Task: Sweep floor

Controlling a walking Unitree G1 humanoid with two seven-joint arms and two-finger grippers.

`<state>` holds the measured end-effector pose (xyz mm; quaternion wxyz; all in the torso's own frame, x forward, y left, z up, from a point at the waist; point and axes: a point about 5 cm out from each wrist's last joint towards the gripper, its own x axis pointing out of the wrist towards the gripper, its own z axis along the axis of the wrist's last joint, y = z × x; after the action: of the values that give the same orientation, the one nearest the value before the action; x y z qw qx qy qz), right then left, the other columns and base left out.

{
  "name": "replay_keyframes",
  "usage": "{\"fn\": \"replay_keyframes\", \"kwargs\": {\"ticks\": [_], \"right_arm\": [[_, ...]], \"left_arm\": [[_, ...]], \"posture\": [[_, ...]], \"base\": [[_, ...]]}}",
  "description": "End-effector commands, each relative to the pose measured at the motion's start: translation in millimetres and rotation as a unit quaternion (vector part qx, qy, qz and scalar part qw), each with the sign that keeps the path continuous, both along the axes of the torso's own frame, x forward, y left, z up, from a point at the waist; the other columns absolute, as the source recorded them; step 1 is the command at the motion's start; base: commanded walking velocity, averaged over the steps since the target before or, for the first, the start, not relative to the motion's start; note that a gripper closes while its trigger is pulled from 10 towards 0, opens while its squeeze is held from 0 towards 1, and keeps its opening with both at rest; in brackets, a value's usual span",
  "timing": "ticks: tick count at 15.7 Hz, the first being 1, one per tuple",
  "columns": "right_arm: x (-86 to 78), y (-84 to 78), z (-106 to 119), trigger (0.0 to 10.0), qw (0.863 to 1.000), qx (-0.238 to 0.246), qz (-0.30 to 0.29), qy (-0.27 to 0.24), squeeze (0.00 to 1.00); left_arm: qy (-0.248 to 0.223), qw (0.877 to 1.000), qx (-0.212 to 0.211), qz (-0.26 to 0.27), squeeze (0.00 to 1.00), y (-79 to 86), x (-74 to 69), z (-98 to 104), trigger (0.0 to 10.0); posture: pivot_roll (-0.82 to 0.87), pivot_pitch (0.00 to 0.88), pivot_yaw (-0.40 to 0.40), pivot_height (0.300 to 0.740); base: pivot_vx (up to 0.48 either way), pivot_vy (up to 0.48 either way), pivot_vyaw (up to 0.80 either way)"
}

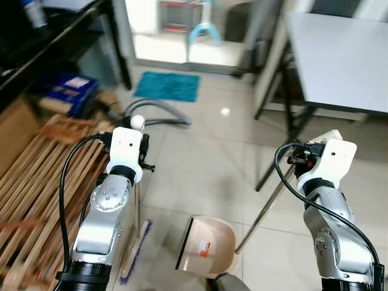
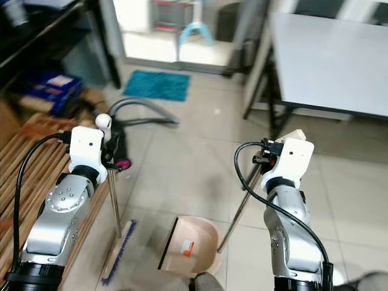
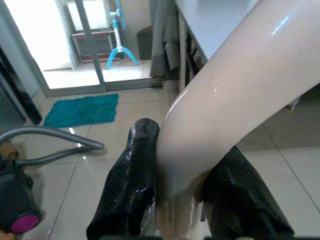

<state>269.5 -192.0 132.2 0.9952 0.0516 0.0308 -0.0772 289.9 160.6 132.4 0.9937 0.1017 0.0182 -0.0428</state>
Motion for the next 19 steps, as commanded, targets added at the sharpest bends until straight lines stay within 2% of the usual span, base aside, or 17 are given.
{"fn": "replay_keyframes", "kwargs": {"ticks": [1, 8, 19], "right_arm": [[-1.1, -1.8, 4, 10.0, 1.000, -0.006, -0.002, -0.003, 0.00], [-2.9, -5.2, -2, 10.0, 1.000, -0.008, -0.012, 0.013, 0.00], [-4.7, -7.5, 2, 10.0, 0.999, -0.009, -0.030, 0.002, 0.00]], "left_arm": [[-0.008, 1.000, 0.007, 0.002, 0.00, 1.6, 0.1, 2, 10.0], [-0.006, 1.000, 0.010, -0.011, 0.00, -2.2, -1.7, -1, 10.0], [-0.038, 0.998, 0.008, 0.041, 0.00, 18.6, 4.5, 11, 10.0]], "posture": [[-0.01, 0.069, 0.008, 0.740], [-0.01, 0.052, 0.004, 0.740], [-0.01, 0.065, 0.011, 0.740]], "base": [[0.000, 0.000, -0.80], [0.000, 0.000, -0.80], [0.000, 0.000, -0.80]]}}
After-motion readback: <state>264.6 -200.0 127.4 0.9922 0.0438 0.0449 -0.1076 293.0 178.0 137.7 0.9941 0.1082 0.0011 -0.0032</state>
